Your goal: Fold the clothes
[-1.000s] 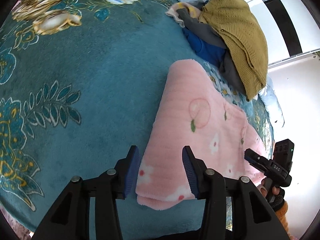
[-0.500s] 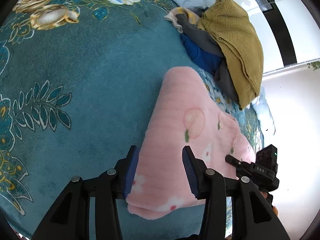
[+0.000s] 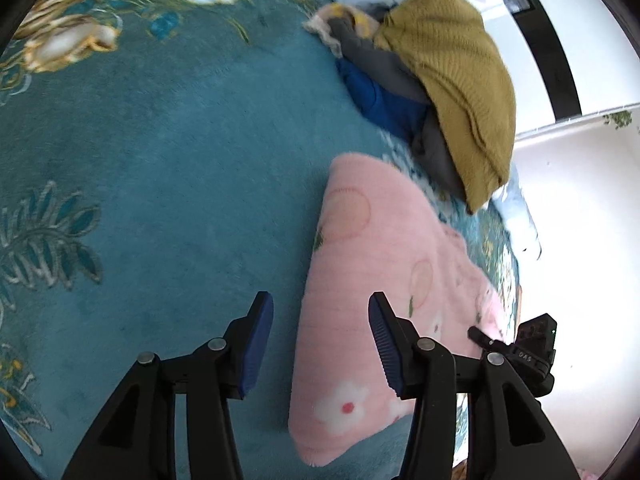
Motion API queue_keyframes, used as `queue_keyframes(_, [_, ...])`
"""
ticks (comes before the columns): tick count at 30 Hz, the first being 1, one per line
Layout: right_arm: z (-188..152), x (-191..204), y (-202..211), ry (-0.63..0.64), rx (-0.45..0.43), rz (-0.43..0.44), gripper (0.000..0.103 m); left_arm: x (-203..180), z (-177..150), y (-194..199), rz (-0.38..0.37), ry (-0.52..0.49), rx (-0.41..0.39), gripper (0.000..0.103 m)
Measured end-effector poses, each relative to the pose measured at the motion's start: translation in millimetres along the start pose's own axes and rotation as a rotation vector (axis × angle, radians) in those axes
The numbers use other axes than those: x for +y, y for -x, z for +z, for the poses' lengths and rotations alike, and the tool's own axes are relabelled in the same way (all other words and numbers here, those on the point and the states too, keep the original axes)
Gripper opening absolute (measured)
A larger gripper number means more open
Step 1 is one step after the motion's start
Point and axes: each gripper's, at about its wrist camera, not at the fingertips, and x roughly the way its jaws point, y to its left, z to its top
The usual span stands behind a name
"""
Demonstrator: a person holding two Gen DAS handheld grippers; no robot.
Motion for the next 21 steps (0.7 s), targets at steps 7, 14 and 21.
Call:
queue_keyframes(7, [1, 12, 12, 0.047, -0.034, 0.007, 0.014, -4, 8, -27, -0.056, -0.047, 0.082, 0.059])
queue_keyframes(14, [-3, 5, 9, 0.016, -0.019, -0.046, 0.014, -11, 10, -48, -0.077, -0.075, 0.125, 0.057])
queue_keyframes(21, [-6, 1, 2, -0.026, -0.006, -0.076, 0.014, -28, 21, -54, 0.039, -0.116, 0.137, 0.015])
